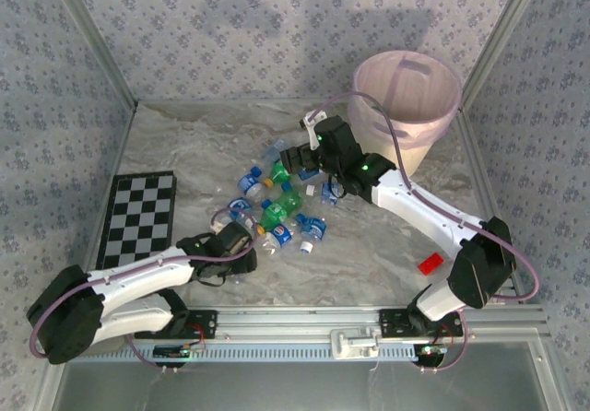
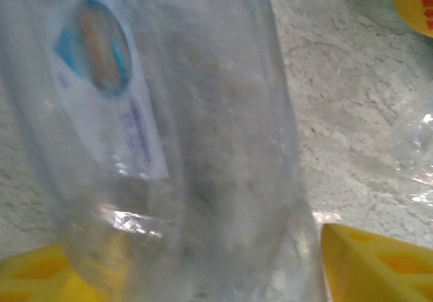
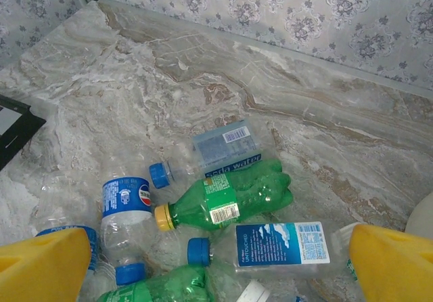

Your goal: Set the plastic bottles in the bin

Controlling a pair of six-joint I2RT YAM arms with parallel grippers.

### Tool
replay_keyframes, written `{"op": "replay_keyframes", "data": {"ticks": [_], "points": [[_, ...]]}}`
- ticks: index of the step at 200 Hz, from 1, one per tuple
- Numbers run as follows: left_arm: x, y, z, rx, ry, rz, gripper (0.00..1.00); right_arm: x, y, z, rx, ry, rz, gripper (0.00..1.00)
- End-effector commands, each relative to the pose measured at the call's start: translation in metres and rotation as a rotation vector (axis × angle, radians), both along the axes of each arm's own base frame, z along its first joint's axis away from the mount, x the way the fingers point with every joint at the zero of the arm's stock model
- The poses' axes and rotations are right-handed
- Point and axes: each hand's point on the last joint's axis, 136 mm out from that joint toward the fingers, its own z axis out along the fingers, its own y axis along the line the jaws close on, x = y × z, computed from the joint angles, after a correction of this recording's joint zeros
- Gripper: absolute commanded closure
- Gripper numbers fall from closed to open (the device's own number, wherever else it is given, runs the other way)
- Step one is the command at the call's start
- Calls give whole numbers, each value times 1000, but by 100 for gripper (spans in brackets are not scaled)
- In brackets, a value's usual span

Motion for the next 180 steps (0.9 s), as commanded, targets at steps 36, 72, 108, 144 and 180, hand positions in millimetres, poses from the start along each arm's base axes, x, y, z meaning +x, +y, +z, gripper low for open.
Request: {"op": "replay_keyframes", "data": {"ticks": [36, 72, 108, 144, 180], "points": [[12, 0, 12, -35, -97, 28, 44, 3, 0, 1, -25, -11, -11, 0], [31, 15, 43, -51, -228, 92, 51, 2, 4, 0, -10, 2, -1, 0], [67, 29, 92, -184, -440, 222, 55, 2, 10, 2, 54, 29, 29, 0], [98, 25, 142, -302, -634, 256, 57, -4, 21, 6, 146, 71, 101, 0], [125, -6, 185, -348, -758, 87, 57, -12, 37, 15, 311, 135, 210, 0]]}}
